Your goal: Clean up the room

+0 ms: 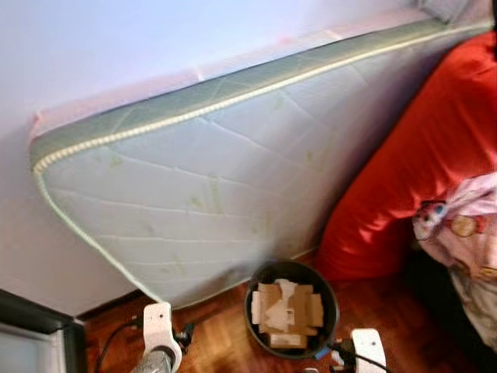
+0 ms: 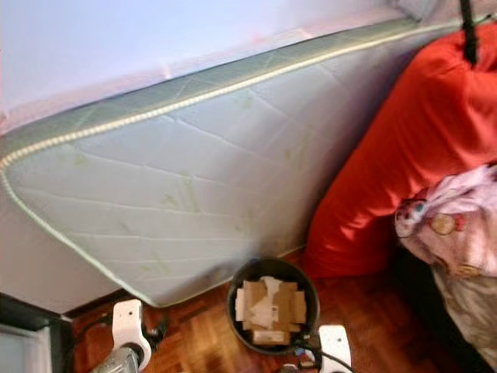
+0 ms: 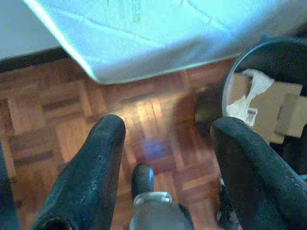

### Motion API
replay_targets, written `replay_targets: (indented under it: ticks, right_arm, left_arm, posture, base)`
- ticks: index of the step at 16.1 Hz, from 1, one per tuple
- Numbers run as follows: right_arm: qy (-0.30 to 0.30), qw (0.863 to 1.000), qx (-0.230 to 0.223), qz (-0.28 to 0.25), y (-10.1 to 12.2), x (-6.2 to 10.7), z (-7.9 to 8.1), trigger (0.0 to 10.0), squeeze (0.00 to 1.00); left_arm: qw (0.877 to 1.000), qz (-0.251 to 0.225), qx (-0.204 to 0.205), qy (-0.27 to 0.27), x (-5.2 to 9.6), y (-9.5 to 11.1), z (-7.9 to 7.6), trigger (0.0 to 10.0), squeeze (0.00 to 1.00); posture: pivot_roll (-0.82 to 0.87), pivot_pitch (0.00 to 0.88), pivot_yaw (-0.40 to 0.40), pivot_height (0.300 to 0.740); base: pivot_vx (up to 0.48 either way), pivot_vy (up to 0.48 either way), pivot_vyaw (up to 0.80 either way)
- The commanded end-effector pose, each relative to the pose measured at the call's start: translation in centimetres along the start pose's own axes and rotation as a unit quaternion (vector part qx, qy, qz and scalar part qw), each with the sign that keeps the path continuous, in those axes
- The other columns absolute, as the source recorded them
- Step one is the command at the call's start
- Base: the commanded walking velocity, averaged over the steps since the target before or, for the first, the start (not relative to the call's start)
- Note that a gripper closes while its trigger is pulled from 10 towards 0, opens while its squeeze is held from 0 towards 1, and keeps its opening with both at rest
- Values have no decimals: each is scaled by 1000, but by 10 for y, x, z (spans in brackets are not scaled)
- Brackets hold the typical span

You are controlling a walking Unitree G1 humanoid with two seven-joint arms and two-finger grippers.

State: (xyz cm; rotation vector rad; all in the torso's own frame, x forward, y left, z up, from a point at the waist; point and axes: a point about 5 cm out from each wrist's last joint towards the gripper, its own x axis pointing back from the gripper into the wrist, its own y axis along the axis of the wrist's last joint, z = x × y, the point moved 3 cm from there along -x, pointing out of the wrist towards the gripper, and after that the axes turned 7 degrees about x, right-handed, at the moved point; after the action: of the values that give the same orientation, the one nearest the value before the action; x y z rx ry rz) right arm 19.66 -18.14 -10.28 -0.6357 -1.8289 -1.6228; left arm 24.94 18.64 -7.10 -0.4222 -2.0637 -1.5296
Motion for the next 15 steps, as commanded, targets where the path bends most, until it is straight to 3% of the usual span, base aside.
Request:
replay_targets:
  ticks: [1,3,5,6,9,11,12,13,15]
  right_arm:
    - [9,1000,-13,-1,-7,3,6,10000,0]
    - [11,999,-22,-24,-4,5,6,10000,0]
    - [6,999,-25,-36,-3,6,5,10000,0]
    - [5,999,-18,-46,-1,7,5,10000,0]
    - [-5,998,-14,-57,-1,9,3,10000,0]
    - [-18,997,-28,-65,-3,11,1,10000,0]
    - [-19,992,-20,-124,28,5,0,10000,0]
    - [-18,971,-3,-240,95,0,1,10000,0]
    - [-7,968,2,-251,102,0,2,10000,0]
  left_arm:
    - [1000,-19,7,2,2,4,5,10000,0]
    - [996,-88,14,-15,0,30,-1,10000,0]
    - [992,-124,2,-25,1,42,-6,10000,0]
    - [985,-167,-9,-41,6,55,-14,10000,0]
    - [977,-203,-33,-54,16,58,-19,10000,0]
    - [976,-207,-44,-50,24,51,-13,10000,0]
    - [976,-205,-49,-49,28,49,-13,10000,0]
    - [975,-210,-53,-56,33,47,-15,10000,0]
    - [973,-216,-58,-63,38,47,-18,10000,0]
  posture:
    - [-40,187,12,730]
    - [-47,181,10,730]
    - [-51,175,10,730]
    - [-53,170,11,730]
    - [-59,156,12,730]
    - [-64,140,8,730]
    - [-65,135,3,730]
    - [-57,127,-2,730]
    - [-50,117,-8,730]
  base:
    - [0,0,0]
    - [0,0,0]
    - [0,0,0]
    - [0,0,0]
    - [0,0,0]
    - [0,0,0]
    - [0,0,0]
    - [0,0,0]
    - [0,0,0]
